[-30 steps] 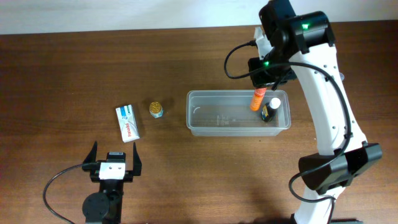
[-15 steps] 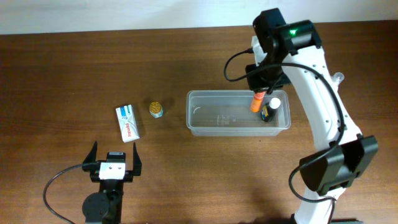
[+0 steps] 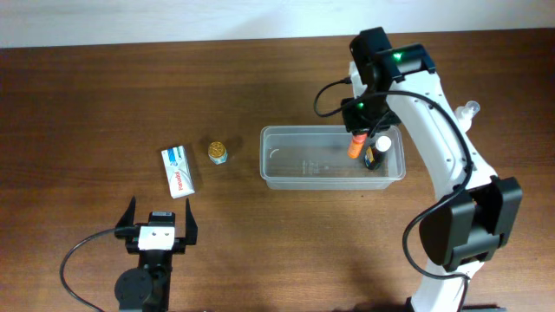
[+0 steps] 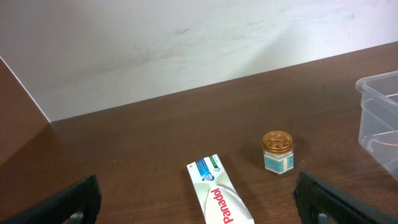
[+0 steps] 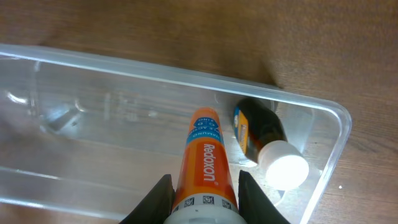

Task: Pack container
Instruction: 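Lower the orange tube into the container beside the dark bottle, then release the orange tube and raise the right gripper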

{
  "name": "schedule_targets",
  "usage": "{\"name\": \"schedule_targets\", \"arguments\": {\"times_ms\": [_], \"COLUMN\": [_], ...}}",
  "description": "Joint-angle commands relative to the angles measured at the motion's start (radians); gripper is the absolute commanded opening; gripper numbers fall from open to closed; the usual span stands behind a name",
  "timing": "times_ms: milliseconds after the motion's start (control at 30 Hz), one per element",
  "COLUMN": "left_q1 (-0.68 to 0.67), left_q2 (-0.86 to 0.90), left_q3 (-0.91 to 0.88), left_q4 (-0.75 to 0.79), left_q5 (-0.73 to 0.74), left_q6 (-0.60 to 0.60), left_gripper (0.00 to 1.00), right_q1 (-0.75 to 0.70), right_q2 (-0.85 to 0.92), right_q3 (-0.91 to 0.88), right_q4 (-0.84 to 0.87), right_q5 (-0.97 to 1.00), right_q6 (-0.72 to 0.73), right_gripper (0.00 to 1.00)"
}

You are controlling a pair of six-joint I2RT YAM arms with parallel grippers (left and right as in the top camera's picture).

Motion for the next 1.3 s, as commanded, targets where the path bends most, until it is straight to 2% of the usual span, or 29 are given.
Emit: {"name": "schedule_targets", "arguments": {"times_ms": [0,233,500,767,1100,1267], "left_q1": [0.007,0.007,0.007,0.007,0.007,0.007], "left_q2": [-0.006,-0.006,-0.006,-0.006,-0.006,-0.006], "left_q3": [-0.005,-0.005,-0.005,-0.005,-0.005,-0.005], "left_q4": [-0.001,-0.001,-0.001,-0.001,-0.001,-0.001], "left_q5": [0.011,0.011,0.011,0.011,0.011,0.011], "left_q6": [0.012,0.012,0.012,0.012,0.012,0.012], "left_gripper": [0.99,0.99,0.99,0.99,0.99,0.99], "right_q1": [-0.031,-0.061,-0.061,-0.062,-0.062,-0.062], "right_q2": [-0.034,-0.034,-0.034,-0.034,-0.034,-0.035], "right_q3": [-0.032,-0.045,-0.059,-0.143,-0.145,-0.125], "right_q4": [0.018,0.059,0.066,0.124,0.136,0.134], "right_q5": [-0.014,-0.109,-0.109,-0.108,-0.108,-0.069], "right_q6": [0.013,0.008,0.008,0.008,0.004,0.001], "right_gripper": [0.26,0.25,0.29,0.29,0.30,0.37]}}
